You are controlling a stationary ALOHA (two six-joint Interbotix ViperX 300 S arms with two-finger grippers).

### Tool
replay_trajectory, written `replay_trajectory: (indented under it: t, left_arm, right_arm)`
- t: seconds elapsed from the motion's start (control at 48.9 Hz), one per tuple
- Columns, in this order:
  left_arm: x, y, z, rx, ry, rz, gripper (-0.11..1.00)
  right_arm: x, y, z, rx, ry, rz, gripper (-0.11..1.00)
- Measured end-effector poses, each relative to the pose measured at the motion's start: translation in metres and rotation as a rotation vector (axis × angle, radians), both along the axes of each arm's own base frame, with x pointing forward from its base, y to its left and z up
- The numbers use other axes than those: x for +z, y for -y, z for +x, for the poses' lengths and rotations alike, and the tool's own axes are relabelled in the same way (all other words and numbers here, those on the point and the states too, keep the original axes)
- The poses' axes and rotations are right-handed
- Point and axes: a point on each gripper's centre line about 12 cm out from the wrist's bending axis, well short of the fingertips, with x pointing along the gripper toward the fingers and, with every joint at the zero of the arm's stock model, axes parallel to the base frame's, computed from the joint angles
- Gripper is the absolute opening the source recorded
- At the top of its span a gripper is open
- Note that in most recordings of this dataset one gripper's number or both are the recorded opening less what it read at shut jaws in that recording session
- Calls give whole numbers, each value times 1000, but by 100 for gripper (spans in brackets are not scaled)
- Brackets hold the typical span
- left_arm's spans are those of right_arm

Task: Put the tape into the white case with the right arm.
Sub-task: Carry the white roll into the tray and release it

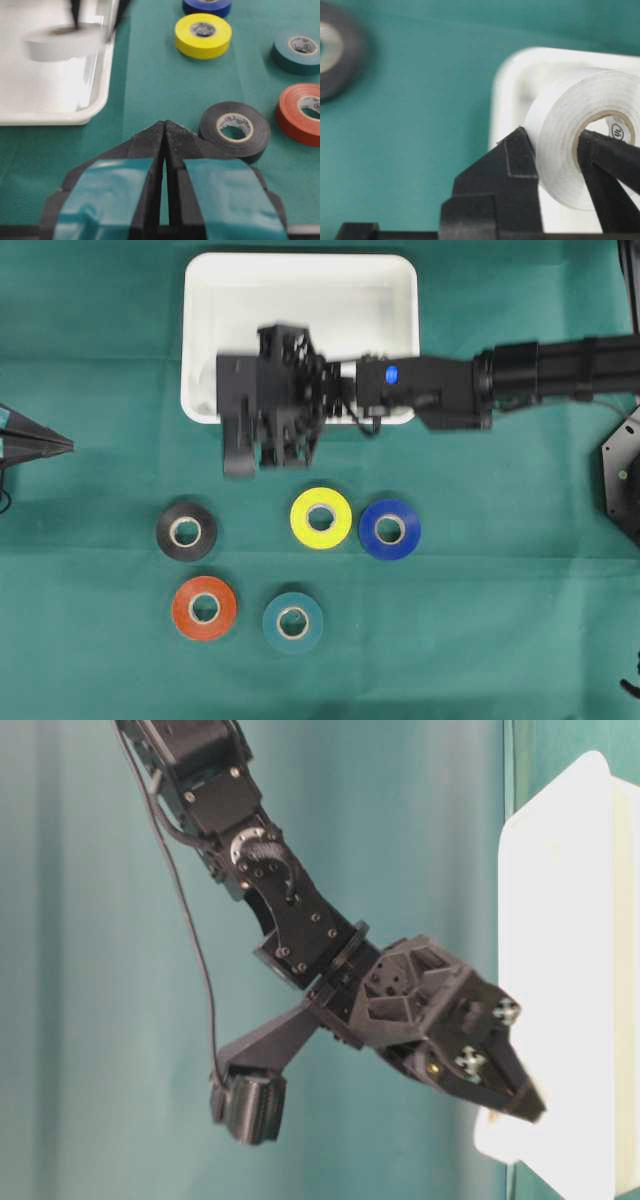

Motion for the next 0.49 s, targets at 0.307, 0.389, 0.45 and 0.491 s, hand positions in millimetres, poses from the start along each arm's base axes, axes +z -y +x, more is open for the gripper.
replay_trajectory:
  t: [0.307, 0.389, 0.45, 0.491]
  left_arm:
    - [0, 0, 0, 0, 0, 0, 0]
    - [0, 0, 0, 0, 0, 1, 0]
    - [0, 0, 0, 0, 0, 0, 0]
    - [0, 0, 0, 0, 0, 1, 0]
  right_arm:
    - [4, 60, -10, -113, 46, -5, 3]
    - [4, 68, -11, -126, 55, -6, 3]
    - [5, 71, -12, -133, 61, -7, 3]
    - [6, 73, -12, -135, 64, -8, 3]
